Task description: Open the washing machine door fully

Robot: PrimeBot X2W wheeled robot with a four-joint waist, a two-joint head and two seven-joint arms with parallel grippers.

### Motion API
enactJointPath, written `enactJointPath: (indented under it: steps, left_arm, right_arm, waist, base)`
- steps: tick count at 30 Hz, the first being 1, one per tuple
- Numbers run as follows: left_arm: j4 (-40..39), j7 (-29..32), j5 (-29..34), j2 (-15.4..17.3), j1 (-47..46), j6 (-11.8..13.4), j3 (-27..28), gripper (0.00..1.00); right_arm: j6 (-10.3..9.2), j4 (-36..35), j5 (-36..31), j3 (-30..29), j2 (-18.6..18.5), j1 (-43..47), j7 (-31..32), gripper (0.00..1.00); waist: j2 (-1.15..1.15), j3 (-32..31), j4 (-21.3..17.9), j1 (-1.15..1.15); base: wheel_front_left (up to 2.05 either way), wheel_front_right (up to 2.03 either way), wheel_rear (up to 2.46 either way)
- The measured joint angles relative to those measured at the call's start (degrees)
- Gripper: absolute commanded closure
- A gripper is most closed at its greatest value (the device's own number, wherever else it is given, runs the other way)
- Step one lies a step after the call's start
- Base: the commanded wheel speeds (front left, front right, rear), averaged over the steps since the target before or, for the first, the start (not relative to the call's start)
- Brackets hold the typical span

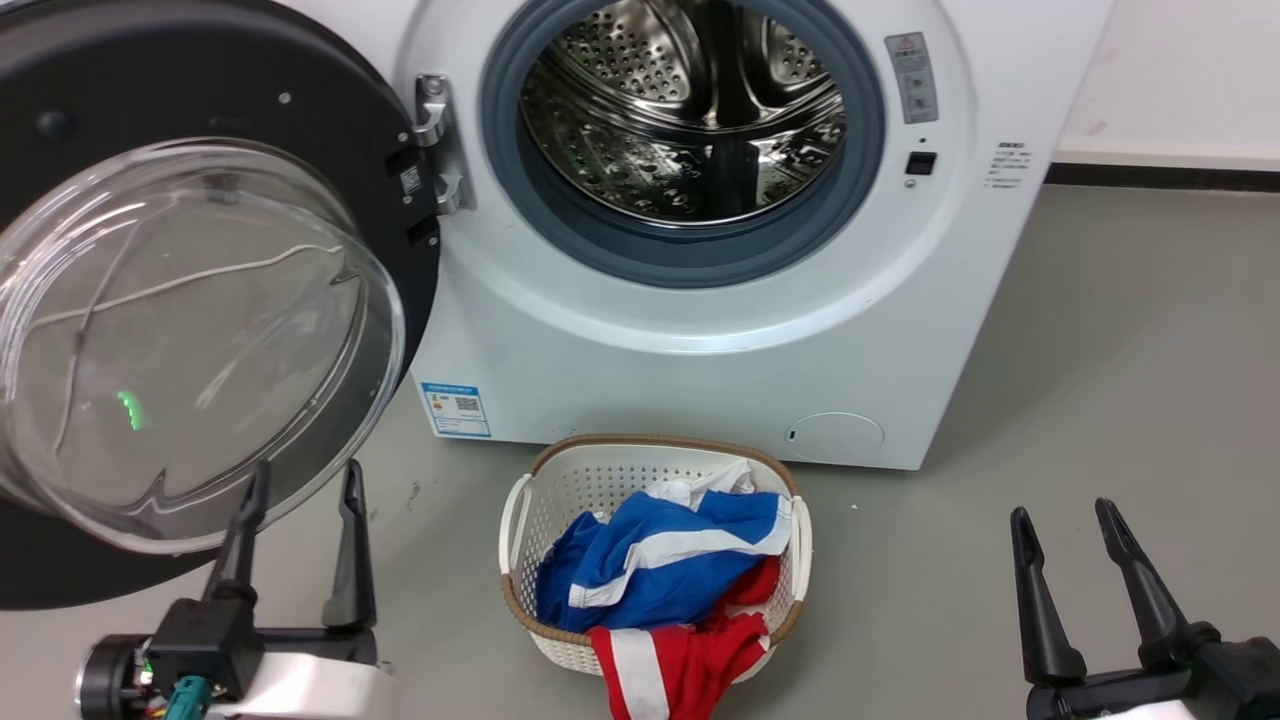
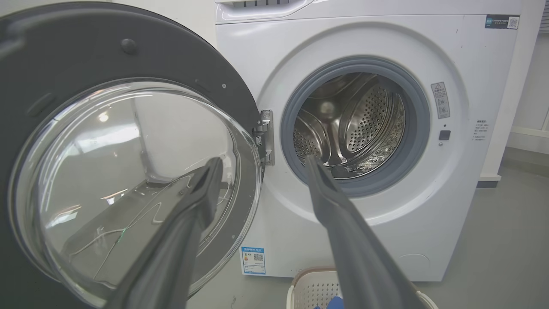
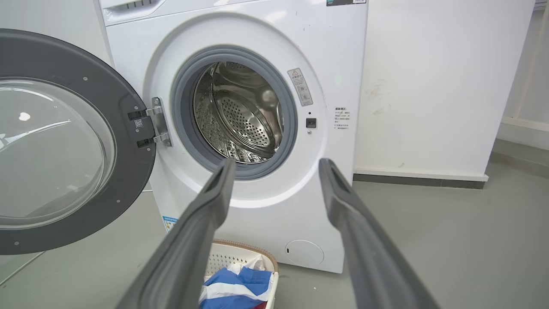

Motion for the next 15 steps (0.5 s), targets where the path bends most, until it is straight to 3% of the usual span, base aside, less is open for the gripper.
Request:
enactJointPath:
  steps: [15]
  left_arm:
    - [3.7,0.0,-0.5,-1.7,4.0,1.6,-4.2,0.00]
  right_arm:
    - [-0.01,1.1,1.3,-0.6,0.0,2.8,0.0,0.00]
  waist:
    - [0.00,-1.5,-3.8,0.00]
  base:
    - [0.00,0.00,0.00]
